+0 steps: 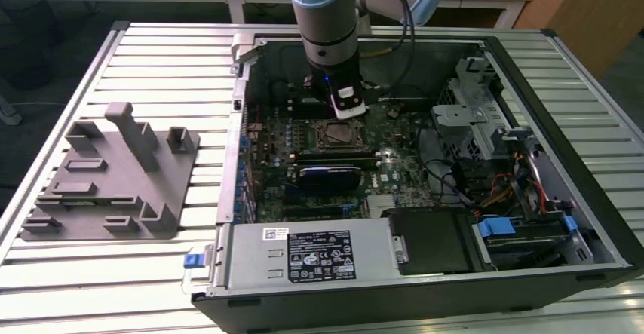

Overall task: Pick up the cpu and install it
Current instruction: 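Install the first cpu locking lever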

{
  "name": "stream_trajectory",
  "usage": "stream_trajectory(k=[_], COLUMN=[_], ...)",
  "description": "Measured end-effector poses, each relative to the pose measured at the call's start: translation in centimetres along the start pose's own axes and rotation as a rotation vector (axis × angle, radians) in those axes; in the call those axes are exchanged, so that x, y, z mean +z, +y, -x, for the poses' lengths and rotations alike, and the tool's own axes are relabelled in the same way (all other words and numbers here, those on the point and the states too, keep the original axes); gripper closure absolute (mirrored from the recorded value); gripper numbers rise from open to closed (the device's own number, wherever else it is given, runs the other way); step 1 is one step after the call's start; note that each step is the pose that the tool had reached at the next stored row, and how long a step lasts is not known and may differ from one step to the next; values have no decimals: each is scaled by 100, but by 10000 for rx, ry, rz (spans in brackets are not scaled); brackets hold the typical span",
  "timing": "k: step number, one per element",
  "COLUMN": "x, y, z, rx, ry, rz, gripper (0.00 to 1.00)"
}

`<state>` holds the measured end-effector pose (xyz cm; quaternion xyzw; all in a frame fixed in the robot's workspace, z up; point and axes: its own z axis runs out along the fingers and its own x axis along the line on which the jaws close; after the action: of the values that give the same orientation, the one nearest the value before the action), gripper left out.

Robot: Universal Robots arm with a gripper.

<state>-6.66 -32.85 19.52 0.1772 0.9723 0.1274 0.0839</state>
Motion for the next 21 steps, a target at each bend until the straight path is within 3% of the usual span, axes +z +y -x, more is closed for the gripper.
stream_trajectory(k=[3,17,21], x=[9,34,43], y=[-2,-10,-13], z=[-4,-7,-8], rx=[-4,-67,-75], ry=[-3,-103,-113], rz=[-12,-294,-329], gripper=[89,89,89])
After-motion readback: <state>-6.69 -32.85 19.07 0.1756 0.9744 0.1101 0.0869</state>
